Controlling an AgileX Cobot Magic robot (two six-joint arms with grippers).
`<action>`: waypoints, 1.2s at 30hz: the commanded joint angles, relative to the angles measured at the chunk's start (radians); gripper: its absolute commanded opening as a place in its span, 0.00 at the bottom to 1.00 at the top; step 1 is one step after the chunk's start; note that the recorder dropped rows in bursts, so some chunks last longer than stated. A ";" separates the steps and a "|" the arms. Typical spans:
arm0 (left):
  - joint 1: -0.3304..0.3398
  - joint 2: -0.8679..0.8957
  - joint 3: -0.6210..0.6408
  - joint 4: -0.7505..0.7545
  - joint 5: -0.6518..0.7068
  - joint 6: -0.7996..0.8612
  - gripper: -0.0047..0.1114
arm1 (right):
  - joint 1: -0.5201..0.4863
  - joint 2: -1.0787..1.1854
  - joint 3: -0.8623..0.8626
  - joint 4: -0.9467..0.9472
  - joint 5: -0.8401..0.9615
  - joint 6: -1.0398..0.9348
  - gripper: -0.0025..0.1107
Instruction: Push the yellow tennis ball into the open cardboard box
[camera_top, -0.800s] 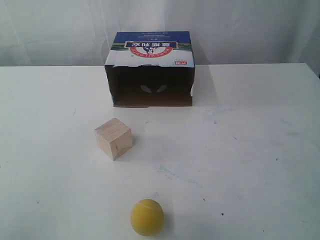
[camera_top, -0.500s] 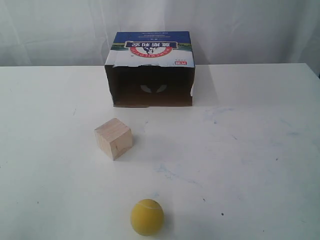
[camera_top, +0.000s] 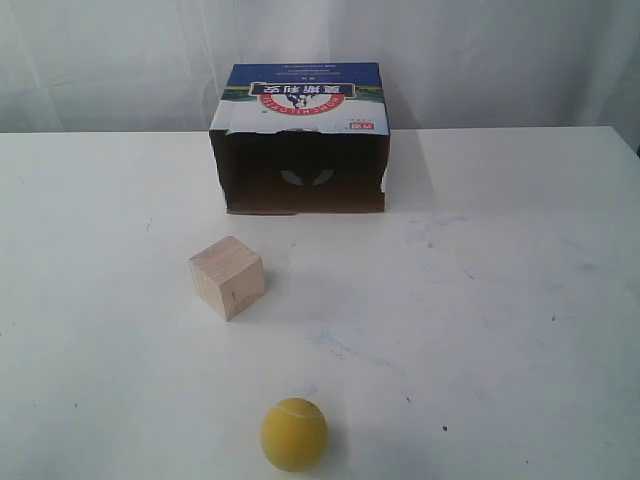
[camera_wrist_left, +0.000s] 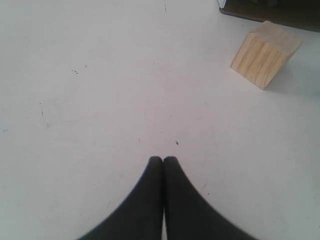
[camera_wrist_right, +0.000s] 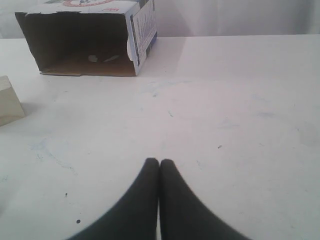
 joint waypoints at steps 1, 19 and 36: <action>-0.006 -0.005 0.005 -0.004 0.034 0.001 0.04 | -0.004 -0.006 0.005 0.024 -0.053 0.005 0.02; -0.006 -0.005 0.005 -0.004 0.034 0.001 0.04 | -0.004 -0.006 -0.611 0.052 0.330 0.058 0.02; -0.006 -0.005 0.005 -0.004 0.034 0.001 0.04 | 0.229 0.998 -1.099 0.424 0.680 -0.580 0.02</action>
